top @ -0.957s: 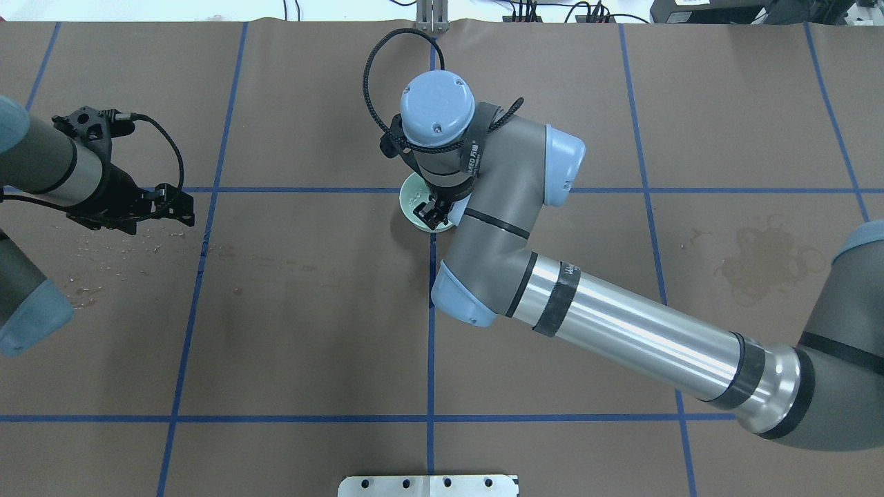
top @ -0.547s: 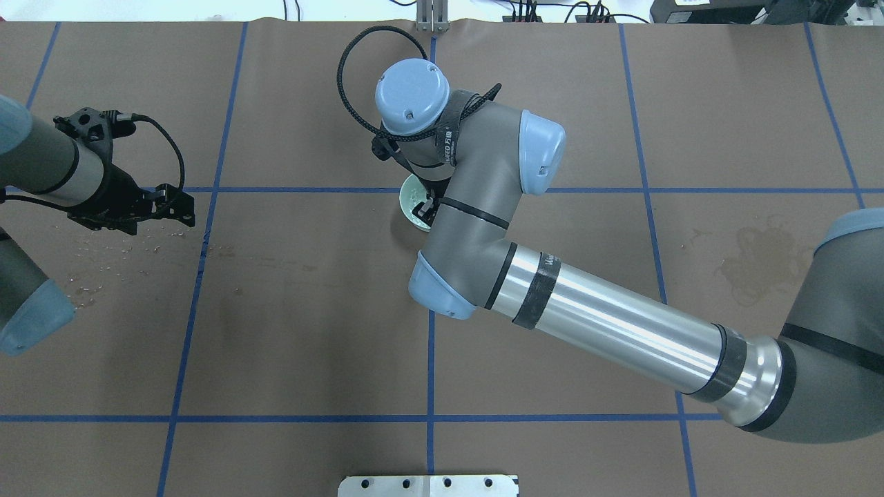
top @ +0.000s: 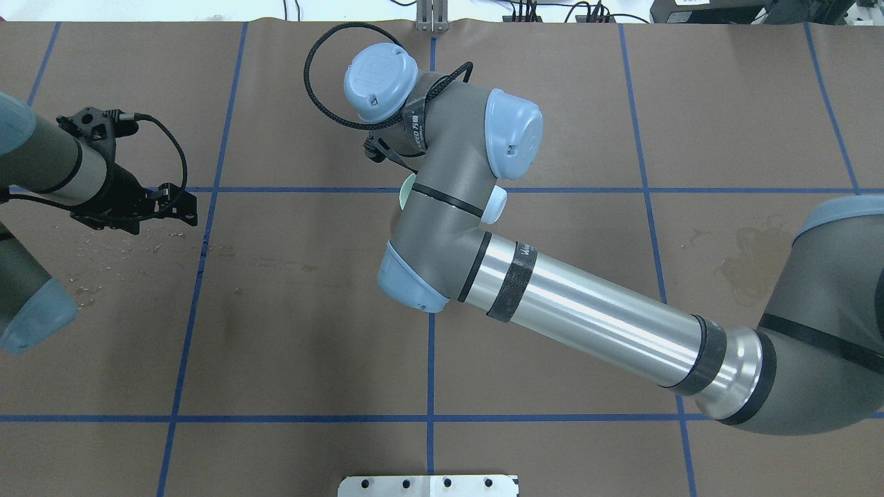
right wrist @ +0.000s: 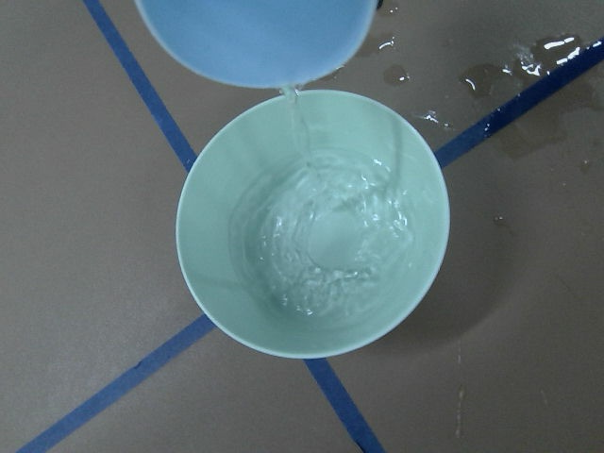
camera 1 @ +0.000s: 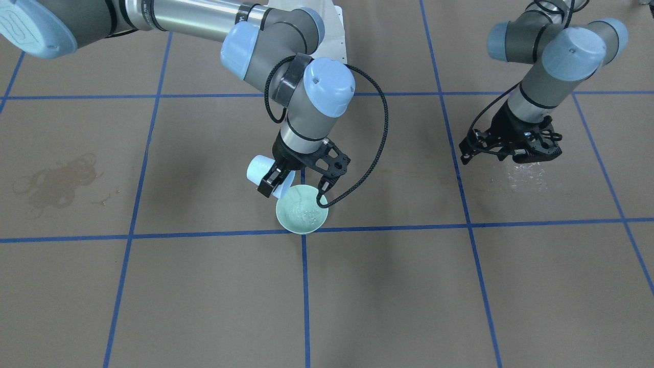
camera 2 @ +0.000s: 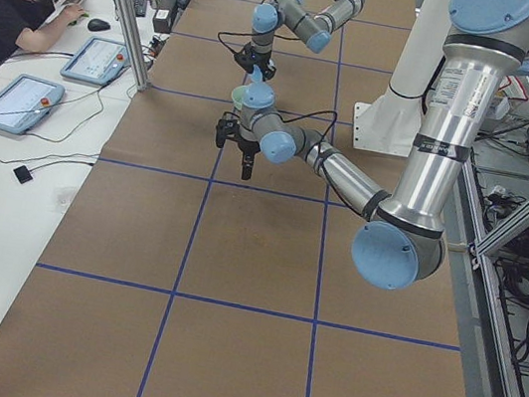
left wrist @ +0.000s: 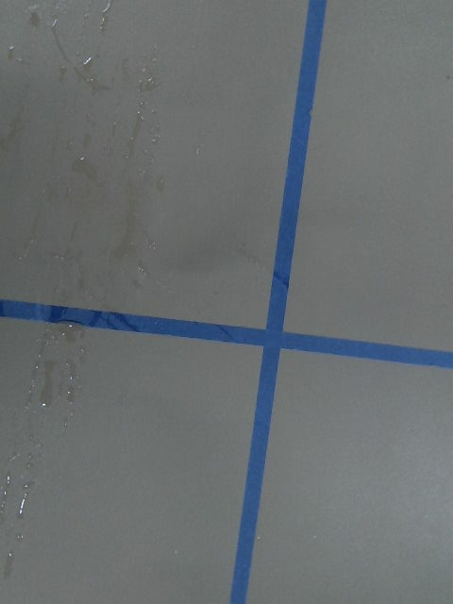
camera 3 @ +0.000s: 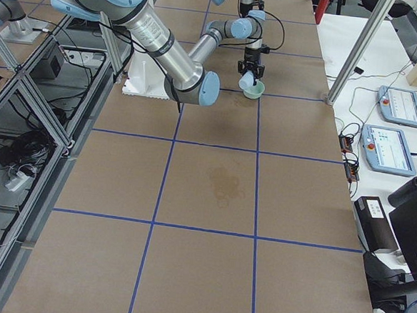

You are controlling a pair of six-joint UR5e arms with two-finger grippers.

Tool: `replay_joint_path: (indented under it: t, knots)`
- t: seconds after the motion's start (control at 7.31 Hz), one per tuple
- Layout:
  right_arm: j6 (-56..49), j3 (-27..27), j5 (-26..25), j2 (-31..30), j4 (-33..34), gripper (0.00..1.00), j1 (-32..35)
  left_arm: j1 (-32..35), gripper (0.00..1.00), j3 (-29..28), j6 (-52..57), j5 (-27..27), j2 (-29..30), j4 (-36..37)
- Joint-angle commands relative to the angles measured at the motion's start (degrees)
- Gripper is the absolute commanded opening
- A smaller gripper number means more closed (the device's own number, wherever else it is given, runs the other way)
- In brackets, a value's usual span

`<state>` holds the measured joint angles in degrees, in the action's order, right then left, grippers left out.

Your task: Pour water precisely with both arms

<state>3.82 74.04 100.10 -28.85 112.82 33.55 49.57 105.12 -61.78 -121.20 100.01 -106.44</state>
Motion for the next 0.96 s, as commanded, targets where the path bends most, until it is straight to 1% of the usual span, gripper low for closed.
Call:
replay_joint_path:
  t: [0.0, 0.14, 0.27, 0.41, 0.55, 0.68, 0.82]
  knots:
    - [-0.22, -0.21, -0.17, 0.02, -2.15, 0.00, 0.03, 0.00, 1.00, -0.10, -0.18, 0.00, 0.01, 0.00]
    - [0.57, 0.05, 0.09, -0.94, -6.96, 0.00, 0.03, 0.00, 1.00, -0.01, -0.27, 0.00, 0.09, -0.08]
    - [0.75, 2.40, 0.35, -3.03, -10.22, 0.00, 0.20, 0.00, 1.00, -0.01, -0.27, 0.00, 0.09, -0.09]
    - [2.32, 7.13, 0.70, -5.75, -12.08, 0.00, 1.16, 0.00, 1.00, -0.01, -0.36, 0.00, 0.18, 0.00]
    - [2.94, 13.96, 1.06, -9.52, -14.36, 0.00, 2.65, 0.00, 1.00, 0.08, -0.36, 0.00, 0.18, -0.08]
    - [6.08, 21.69, 1.15, -14.26, -19.69, 0.00, 4.49, 0.00, 1.00, -0.01, -0.36, 0.00, 0.18, 0.00]
    - [10.38, 25.68, 1.15, -18.83, -27.32, 0.00, 5.73, -0.09, 1.00, -0.01, -0.44, 0.00, 0.27, 0.00]
